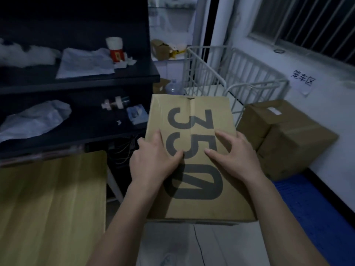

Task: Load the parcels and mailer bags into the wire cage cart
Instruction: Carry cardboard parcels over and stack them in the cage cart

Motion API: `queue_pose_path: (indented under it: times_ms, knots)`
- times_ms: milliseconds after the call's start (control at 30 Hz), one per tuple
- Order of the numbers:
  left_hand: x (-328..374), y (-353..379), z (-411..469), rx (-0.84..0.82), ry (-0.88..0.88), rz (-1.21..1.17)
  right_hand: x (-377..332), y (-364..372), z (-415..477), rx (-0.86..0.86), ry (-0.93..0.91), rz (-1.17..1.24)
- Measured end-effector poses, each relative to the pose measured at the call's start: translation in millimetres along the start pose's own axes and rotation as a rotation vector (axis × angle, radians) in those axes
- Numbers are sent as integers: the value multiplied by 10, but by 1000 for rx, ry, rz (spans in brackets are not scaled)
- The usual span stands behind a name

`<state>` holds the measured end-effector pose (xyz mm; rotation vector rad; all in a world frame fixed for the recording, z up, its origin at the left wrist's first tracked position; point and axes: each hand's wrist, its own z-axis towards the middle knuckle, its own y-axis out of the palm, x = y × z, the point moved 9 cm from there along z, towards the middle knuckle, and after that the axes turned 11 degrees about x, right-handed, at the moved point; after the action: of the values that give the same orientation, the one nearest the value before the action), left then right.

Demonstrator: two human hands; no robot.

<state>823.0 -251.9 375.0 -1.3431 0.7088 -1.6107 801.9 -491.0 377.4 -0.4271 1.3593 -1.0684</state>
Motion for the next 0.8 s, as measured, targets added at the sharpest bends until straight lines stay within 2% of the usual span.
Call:
queue_pose_path:
  times_ms: [400, 667, 800]
  knots:
    - [733, 602, 1225, -117, 193, -49, 430, -35, 986, 110, 196, -43]
    - [1072, 1140, 1822, -151, 260, -34, 769, 90, 1606, 126, 253, -37]
    - [1279, 1623, 2241, -230, 226, -68, 1036, 221, 2092, 127, 255, -22]
